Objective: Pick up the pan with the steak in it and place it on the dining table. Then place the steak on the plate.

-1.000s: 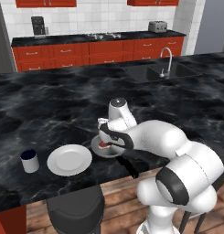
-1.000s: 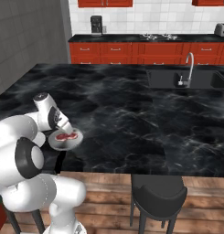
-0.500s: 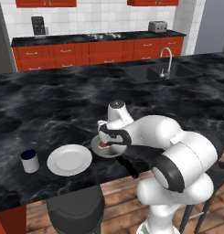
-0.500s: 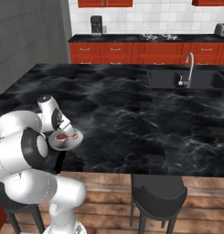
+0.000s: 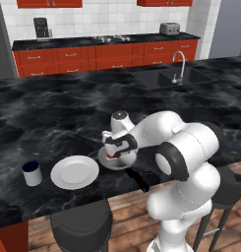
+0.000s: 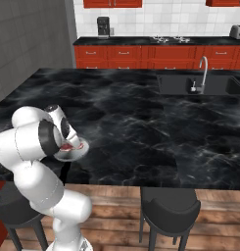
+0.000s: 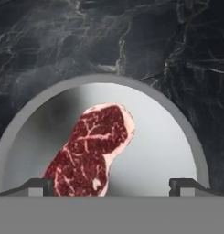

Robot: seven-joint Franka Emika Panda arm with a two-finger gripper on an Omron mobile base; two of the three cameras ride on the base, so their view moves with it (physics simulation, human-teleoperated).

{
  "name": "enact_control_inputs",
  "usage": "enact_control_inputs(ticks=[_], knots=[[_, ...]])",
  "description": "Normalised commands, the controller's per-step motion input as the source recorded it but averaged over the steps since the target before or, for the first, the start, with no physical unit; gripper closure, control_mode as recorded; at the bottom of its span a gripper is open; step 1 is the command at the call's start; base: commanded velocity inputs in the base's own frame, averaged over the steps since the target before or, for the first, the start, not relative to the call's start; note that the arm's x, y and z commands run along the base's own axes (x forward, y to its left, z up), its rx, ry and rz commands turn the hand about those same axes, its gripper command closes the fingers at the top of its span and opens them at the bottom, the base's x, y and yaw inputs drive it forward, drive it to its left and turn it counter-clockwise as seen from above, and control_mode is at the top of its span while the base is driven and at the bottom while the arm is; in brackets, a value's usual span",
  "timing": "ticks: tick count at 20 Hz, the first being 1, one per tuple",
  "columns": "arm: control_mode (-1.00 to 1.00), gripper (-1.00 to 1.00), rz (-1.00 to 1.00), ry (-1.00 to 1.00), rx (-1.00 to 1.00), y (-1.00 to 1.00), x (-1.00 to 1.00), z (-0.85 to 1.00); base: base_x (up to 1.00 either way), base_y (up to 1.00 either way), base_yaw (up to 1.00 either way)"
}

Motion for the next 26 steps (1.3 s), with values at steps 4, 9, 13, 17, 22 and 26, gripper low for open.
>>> enact_control_inputs(ticks=[4,9,13,17,22,26], knots=[[-1.0,-1.0,-0.05,0.0,0.0,0.03,0.09,-0.22,0.0,0.0,0.0],[-1.0,-1.0,-0.03,0.0,0.0,-0.06,0.0,-0.26,0.0,0.0,0.0],[-1.0,-1.0,-0.04,0.0,0.0,-0.07,0.0,-0.29,0.0,0.0,0.0],[-1.0,-1.0,-0.03,0.0,0.01,-0.02,0.04,-0.26,0.0,0.0,0.0],[-1.0,-1.0,-0.01,0.01,0.0,0.0,0.06,-0.12,0.0,0.0,0.0],[-1.0,-1.0,-0.01,0.0,0.06,-0.06,0.07,0.16,0.0,0.0,0.0]])
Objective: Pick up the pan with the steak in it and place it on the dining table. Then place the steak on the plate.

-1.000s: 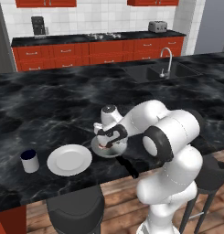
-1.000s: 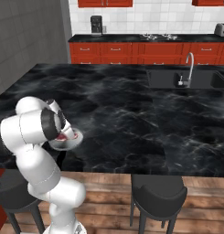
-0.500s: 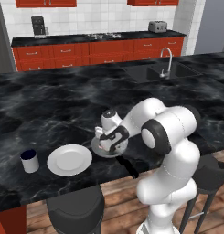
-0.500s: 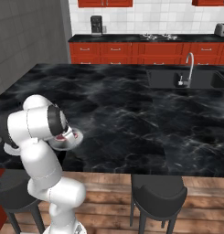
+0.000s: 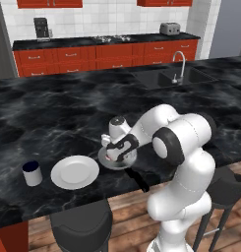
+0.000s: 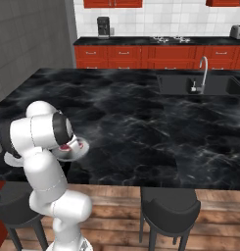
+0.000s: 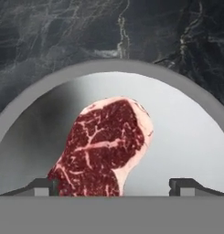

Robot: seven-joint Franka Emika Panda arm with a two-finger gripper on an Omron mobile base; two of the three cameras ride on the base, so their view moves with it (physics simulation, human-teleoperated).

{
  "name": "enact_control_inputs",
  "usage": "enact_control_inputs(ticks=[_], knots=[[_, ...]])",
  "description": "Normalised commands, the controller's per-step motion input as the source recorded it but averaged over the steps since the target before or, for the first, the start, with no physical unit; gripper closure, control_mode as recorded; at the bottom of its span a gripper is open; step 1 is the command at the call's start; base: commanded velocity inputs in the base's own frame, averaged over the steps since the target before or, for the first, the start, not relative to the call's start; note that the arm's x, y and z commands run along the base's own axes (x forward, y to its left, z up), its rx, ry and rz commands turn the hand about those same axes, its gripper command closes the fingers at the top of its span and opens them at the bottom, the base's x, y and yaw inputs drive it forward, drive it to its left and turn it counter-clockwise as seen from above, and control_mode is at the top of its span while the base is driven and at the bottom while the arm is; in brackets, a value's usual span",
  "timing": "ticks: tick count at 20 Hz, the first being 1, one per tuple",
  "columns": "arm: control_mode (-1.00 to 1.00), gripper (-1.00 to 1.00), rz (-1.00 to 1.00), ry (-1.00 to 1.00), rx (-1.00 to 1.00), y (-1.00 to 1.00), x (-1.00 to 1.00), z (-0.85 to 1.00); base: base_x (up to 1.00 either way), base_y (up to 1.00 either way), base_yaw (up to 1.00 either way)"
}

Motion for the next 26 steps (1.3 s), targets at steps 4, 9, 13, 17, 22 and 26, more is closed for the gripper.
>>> enact_control_inputs(ticks=[4,9,13,17,22,26], knots=[[-1.0,-1.0,0.0,0.0,0.0,0.0,0.33,0.0,0.0,0.0,0.0],[-1.0,-1.0,-0.01,0.0,0.0,0.0,0.3,-0.1,0.0,0.0,0.0],[-1.0,-1.0,-0.05,0.0,0.0,-0.01,0.09,-0.28,0.0,0.0,0.0],[-1.0,-1.0,-0.09,0.0,-0.01,-0.04,-0.13,-0.46,0.0,0.0,0.0],[-1.0,1.0,-0.05,0.0,-0.01,0.0,-0.04,-0.23,0.0,0.0,0.0],[-1.0,1.0,-0.01,0.0,0.02,0.0,0.01,0.18,0.0,0.0,0.0]])
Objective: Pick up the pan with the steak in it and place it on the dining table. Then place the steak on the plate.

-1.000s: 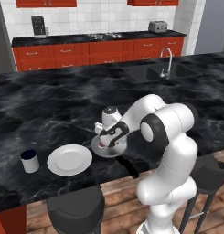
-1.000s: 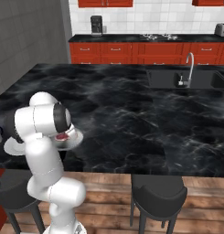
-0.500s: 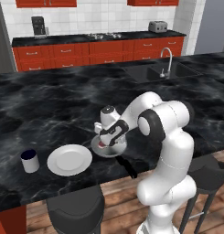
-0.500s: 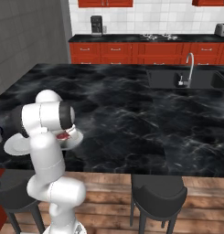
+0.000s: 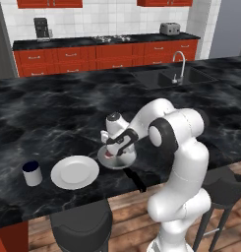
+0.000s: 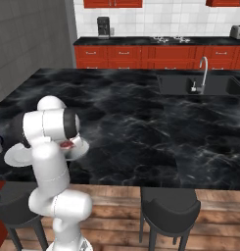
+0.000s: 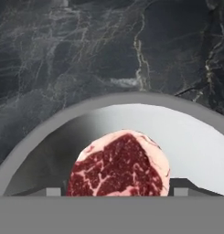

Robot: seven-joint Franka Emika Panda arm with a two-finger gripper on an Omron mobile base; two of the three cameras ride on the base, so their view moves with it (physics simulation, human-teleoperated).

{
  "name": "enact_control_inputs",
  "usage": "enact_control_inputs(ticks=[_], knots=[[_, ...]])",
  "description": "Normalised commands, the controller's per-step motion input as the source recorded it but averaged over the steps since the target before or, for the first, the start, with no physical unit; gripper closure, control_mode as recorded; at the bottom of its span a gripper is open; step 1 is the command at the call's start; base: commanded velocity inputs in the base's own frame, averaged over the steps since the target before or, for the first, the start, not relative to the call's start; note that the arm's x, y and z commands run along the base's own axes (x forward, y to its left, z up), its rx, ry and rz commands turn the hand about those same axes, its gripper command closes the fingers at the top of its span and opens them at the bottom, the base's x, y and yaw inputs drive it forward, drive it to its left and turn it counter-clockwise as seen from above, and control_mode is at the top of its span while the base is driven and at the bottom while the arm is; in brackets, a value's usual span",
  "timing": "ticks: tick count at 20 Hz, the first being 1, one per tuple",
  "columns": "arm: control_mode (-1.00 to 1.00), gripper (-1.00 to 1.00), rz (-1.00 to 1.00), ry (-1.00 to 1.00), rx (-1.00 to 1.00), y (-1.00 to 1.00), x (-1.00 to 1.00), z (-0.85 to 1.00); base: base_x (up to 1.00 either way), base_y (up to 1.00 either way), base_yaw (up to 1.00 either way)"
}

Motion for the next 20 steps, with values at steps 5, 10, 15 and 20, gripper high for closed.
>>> enact_control_inputs(ticks=[5,10,15,20], knots=[[-1.0,1.0,-0.02,0.02,0.03,-0.05,-0.06,0.38,0.0,0.0,0.0],[-1.0,1.0,0.0,0.0,0.09,-0.3,-0.52,0.53,0.0,0.0,0.0],[-1.0,1.0,0.08,-0.05,0.12,-0.26,-0.86,0.46,0.0,0.0,0.0],[-1.0,1.0,0.13,-0.03,0.07,0.3,-0.28,0.36,0.0,0.0,0.0]])
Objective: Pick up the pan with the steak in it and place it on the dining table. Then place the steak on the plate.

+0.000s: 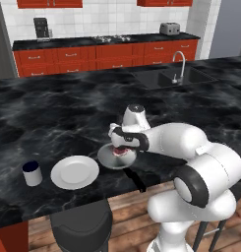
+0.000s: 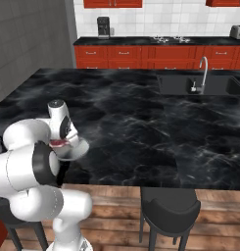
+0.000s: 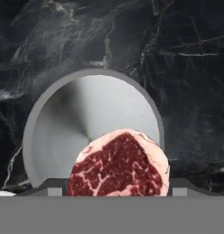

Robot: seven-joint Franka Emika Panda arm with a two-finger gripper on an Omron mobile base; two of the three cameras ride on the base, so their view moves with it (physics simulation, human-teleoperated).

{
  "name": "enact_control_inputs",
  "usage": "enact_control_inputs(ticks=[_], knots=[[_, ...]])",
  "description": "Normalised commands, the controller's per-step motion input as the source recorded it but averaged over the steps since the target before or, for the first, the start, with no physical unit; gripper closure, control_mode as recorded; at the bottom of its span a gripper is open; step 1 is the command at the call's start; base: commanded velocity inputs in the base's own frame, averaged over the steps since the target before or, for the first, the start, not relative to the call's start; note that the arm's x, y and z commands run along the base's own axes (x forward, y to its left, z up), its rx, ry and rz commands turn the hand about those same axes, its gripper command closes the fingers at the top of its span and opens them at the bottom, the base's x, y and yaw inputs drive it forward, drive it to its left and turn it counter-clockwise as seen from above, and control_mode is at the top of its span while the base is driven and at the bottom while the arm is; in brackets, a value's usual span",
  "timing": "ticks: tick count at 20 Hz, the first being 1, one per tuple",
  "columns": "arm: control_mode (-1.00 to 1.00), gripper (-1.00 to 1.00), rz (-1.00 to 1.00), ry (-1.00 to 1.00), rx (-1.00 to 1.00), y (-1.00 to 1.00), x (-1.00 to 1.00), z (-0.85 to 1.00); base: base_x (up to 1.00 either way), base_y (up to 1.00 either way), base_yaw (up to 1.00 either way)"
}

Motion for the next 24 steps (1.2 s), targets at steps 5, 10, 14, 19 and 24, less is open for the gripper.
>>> enact_control_inputs(ticks=[5,10,14,19,24], knots=[[-1.0,1.0,0.06,0.0,0.0,0.88,0.07,0.24,0.0,0.0,0.0],[-1.0,1.0,0.04,0.03,-0.01,0.95,0.09,0.13,0.0,0.0,0.0],[-1.0,1.0,0.09,0.02,0.0,0.6,-0.24,-0.03,0.0,0.0,0.0],[-1.0,1.0,0.06,-0.02,-0.01,0.23,-0.32,-0.09,0.0,0.0,0.0],[-1.0,1.0,0.0,0.0,-0.03,0.08,0.0,-0.1,0.0,0.0,0.0]])
